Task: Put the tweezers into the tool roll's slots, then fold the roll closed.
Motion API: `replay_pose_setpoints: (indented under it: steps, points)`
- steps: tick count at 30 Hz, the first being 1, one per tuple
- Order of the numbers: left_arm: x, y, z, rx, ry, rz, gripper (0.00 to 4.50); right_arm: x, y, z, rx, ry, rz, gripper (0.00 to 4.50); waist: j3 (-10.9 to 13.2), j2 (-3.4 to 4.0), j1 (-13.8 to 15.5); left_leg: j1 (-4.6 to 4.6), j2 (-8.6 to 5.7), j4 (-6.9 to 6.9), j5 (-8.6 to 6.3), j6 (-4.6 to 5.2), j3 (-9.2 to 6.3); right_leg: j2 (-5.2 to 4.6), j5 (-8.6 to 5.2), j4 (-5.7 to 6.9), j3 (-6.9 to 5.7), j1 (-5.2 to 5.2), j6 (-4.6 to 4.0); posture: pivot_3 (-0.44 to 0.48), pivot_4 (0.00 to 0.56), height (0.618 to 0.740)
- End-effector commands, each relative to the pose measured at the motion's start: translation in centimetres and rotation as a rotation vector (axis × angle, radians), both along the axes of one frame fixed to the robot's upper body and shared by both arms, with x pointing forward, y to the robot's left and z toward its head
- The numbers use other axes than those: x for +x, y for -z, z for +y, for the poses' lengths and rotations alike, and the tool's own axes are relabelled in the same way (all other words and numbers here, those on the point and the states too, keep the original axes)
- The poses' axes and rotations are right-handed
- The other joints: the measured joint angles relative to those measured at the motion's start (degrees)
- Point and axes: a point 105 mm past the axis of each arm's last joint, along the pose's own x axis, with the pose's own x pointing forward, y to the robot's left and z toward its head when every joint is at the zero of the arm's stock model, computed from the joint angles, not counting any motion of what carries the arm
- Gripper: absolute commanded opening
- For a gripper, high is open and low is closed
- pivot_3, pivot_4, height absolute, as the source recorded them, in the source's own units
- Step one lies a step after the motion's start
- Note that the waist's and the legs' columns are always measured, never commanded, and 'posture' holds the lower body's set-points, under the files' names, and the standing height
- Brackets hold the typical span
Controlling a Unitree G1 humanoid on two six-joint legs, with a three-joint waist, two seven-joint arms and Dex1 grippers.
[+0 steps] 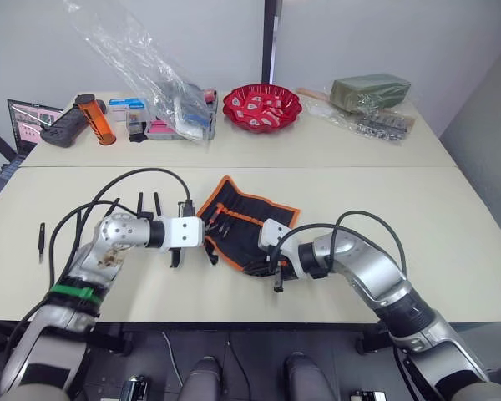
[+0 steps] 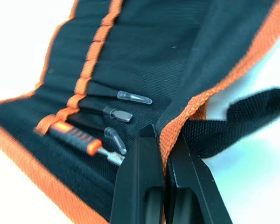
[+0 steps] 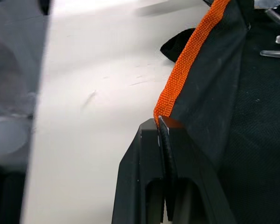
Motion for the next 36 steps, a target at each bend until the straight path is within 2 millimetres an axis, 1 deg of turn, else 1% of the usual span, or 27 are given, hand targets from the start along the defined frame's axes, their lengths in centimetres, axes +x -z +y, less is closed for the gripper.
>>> replay_pose_setpoints:
  steps: [1,4,6,9,13,15,18,22,24,26,29,31,33,34,36]
  points:
    - [2.0,-1.6,0.0,0.008,-0.022,-0.106,0.02,1.7,-1.2,0.1,0.024,0.054,-0.078,0.0,0.0,0.0,-0.07,0.0,0.0,0.0,0.0,0.0,0.0,0.0,0.0,0.01,0.0,0.0,0.0,0.0,0.15,0.74]
    - [3.4,-2.5,-0.2,0.016,-0.038,-0.144,0.02,2.7,-1.5,0.3,0.026,0.073,-0.1,0.0,0.0,-0.01,-0.15,-0.02,-0.01,0.0,0.0,0.0,0.0,0.0,0.0,0.02,0.0,-0.03,0.0,0.0,0.15,0.74]
    - [3.6,-2.4,-0.1,0.024,-0.033,-0.124,0.02,2.6,-1.5,0.6,0.038,0.06,-0.086,0.0,-0.01,-0.01,-0.24,-0.04,-0.01,0.0,0.0,0.0,0.0,0.0,0.0,0.04,0.0,-0.05,0.0,0.0,0.15,0.74]
    - [2.8,-1.2,0.7,0.043,-0.009,-0.053,0.02,1.6,-1.4,1.2,0.072,0.028,-0.021,0.0,-0.01,-0.01,-0.93,0.01,-0.01,0.0,0.0,0.0,-0.01,0.0,0.0,0.21,0.0,-0.05,0.0,0.0,0.15,0.74]
    - [1.2,0.9,2.3,0.065,0.002,0.049,0.02,0.3,-0.1,1.7,0.05,-0.004,0.032,0.0,-0.01,0.0,-1.68,0.04,-0.01,-0.06,0.0,0.01,-0.06,0.0,0.0,0.26,0.0,-0.07,0.0,0.0,0.15,0.74]
    - [0.9,1.2,2.6,0.065,0.001,0.059,0.02,0.1,0.1,2.0,0.06,0.005,0.047,0.0,-0.01,0.0,-1.75,0.08,-0.01,-0.09,-0.01,0.02,-0.06,0.0,0.0,0.28,0.0,-0.07,0.0,0.0,0.15,0.74]
    - [1.1,1.2,2.9,0.037,-0.038,0.075,0.02,0.1,0.2,2.5,0.078,0.02,0.066,0.0,-0.01,-0.01,-1.7,0.12,-0.01,-0.07,0.0,0.02,-0.06,0.0,0.0,0.29,0.0,-0.04,0.0,0.0,0.15,0.74]
    - [0.9,1.6,3.9,0.053,-0.068,0.123,0.02,-0.1,0.5,3.0,0.072,0.018,0.088,0.0,-0.02,-0.01,-1.76,0.13,-0.01,-0.04,0.0,0.01,-0.06,0.0,0.0,0.3,0.0,-0.03,0.01,0.0,0.15,0.74]
    - [0.1,1.5,4.5,0.017,-0.068,0.216,0.6,-0.1,0.8,3.1,0.06,0.019,0.095,0.0,-0.02,-0.01,-2.0,0.15,-0.01,-0.05,0.0,0.02,-0.06,0.0,0.0,0.32,0.0,-0.03,0.0,0.0,0.15,0.74]
    - [-0.6,0.9,5.3,-0.019,-0.074,0.287,1.14,0.1,1.0,3.1,0.052,0.021,0.097,0.0,-0.03,0.01,-2.89,0.15,-0.01,-0.08,0.0,0.02,-0.06,0.0,0.0,0.34,0.0,-0.05,0.0,0.0,0.15,0.74]
    - [-1.1,-1.1,6.9,-0.116,-0.123,0.346,2.14,0.3,1.0,3.1,0.05,0.025,0.1,0.0,-0.02,0.01,-3.19,0.18,0.0,-0.17,0.0,0.02,-0.09,0.01,0.0,0.36,0.0,-0.06,0.0,0.0,0.15,0.74]
    - [-1.6,-2.6,7.6,-0.197,-0.142,0.386,2.86,0.5,1.0,3.0,0.052,0.028,0.102,0.0,-0.02,0.0,-3.17,0.16,0.0,-0.17,0.0,0.02,-0.13,0.02,0.0,0.36,0.0,-0.06,0.0,0.0,0.15,0.74]
    - [-1.9,-4.6,7.6,-0.312,-0.151,0.409,3.44,0.5,1.0,3.0,0.053,0.029,0.105,0.0,-0.02,0.0,-3.02,0.13,0.0,-0.13,0.0,0.02,-0.16,0.03,-0.01,0.35,0.0,-0.04,0.0,0.0,0.15,0.74]
    - [-2.0,-5.5,7.4,-0.366,-0.147,0.419,3.85,0.6,1.0,3.0,0.053,0.03,0.106,0.0,-0.02,-0.01,-2.93,0.12,0.0,-0.12,0.0,0.02,-0.17,0.03,-0.01,0.35,-0.01,-0.03,0.01,0.0,0.15,0.74]
    - [-2.2,-6.8,6.4,-0.464,-0.138,0.443,4.49,0.6,1.1,3.0,0.054,0.03,0.108,0.0,-0.03,-0.02,-2.84,0.09,-0.01,-0.09,0.0,0.01,-0.24,0.03,-0.01,0.34,-0.02,0.0,0.01,0.0,0.15,0.74]
